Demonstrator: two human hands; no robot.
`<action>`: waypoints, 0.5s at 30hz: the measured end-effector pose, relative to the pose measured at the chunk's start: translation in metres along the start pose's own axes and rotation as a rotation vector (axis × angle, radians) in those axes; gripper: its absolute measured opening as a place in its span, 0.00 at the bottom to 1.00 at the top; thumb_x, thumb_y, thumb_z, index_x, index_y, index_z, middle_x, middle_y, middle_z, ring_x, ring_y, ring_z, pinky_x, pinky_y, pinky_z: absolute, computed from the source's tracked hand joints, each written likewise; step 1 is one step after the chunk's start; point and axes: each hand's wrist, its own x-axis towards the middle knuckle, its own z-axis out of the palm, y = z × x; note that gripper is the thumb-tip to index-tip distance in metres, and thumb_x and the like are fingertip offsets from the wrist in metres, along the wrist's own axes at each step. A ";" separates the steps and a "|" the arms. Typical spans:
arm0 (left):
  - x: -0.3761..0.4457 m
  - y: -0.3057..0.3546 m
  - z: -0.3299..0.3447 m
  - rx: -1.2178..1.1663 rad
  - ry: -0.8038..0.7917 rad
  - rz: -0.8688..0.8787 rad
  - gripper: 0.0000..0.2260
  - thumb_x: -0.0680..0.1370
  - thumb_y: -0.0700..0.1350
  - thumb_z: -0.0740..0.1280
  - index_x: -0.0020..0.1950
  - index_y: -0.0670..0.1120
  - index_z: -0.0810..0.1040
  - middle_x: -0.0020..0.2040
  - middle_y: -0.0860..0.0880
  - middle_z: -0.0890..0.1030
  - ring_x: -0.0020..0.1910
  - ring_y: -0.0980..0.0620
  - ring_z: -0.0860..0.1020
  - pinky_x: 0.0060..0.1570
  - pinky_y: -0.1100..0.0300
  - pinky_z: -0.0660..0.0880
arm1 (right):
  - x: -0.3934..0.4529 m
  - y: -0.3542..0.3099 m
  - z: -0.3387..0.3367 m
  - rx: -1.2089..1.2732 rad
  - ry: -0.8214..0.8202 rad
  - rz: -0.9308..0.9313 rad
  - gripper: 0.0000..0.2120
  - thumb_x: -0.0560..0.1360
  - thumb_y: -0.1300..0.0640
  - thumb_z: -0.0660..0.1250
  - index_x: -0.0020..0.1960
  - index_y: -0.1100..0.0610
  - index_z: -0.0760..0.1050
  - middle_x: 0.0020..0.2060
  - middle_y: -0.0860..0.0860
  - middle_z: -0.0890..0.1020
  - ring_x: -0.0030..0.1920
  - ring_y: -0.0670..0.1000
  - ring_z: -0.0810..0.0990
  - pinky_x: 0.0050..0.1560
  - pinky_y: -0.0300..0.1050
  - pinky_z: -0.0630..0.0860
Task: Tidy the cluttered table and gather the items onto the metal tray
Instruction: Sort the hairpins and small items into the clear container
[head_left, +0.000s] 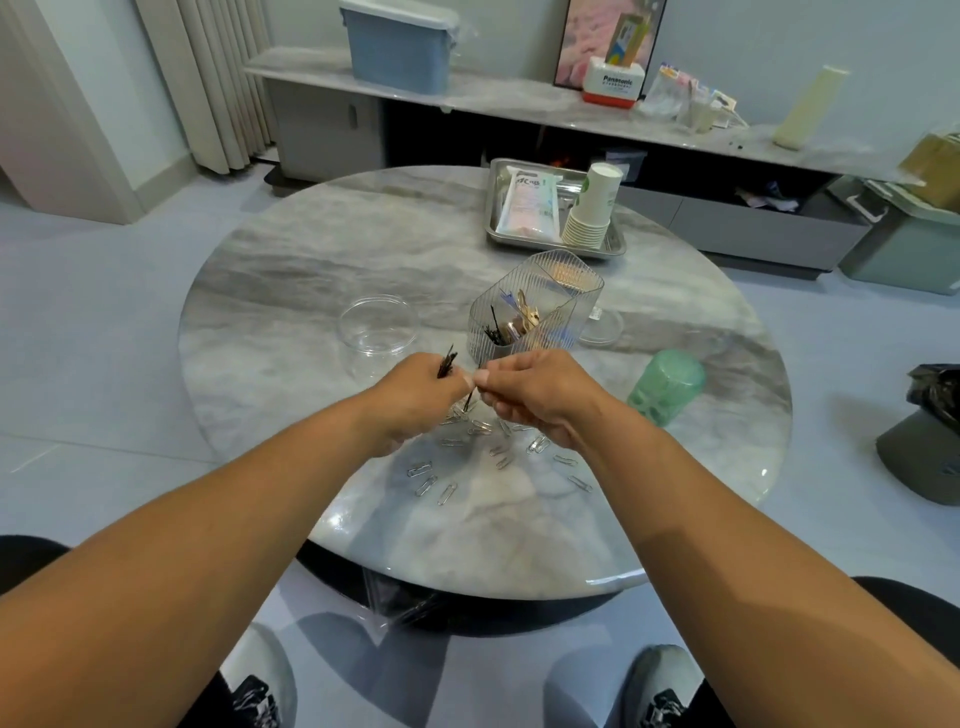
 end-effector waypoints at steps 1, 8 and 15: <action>0.000 0.004 0.000 -0.122 -0.026 -0.025 0.13 0.83 0.45 0.64 0.38 0.48 0.71 0.28 0.54 0.65 0.27 0.55 0.61 0.25 0.62 0.60 | 0.000 -0.001 0.000 0.067 -0.017 0.026 0.04 0.75 0.66 0.74 0.50 0.64 0.82 0.32 0.55 0.83 0.29 0.46 0.80 0.32 0.35 0.80; -0.003 0.012 0.003 -0.461 -0.182 -0.114 0.11 0.84 0.44 0.62 0.42 0.48 0.70 0.30 0.53 0.63 0.25 0.57 0.58 0.23 0.65 0.57 | 0.000 -0.009 -0.003 0.125 -0.034 0.057 0.05 0.77 0.63 0.73 0.50 0.65 0.82 0.31 0.54 0.82 0.29 0.46 0.79 0.32 0.35 0.79; -0.007 0.028 0.001 -1.075 -0.210 -0.407 0.32 0.81 0.69 0.50 0.61 0.41 0.72 0.41 0.45 0.76 0.36 0.51 0.77 0.36 0.61 0.79 | -0.005 -0.026 0.002 0.098 0.052 0.055 0.06 0.75 0.58 0.76 0.41 0.59 0.81 0.28 0.50 0.81 0.27 0.43 0.77 0.26 0.35 0.69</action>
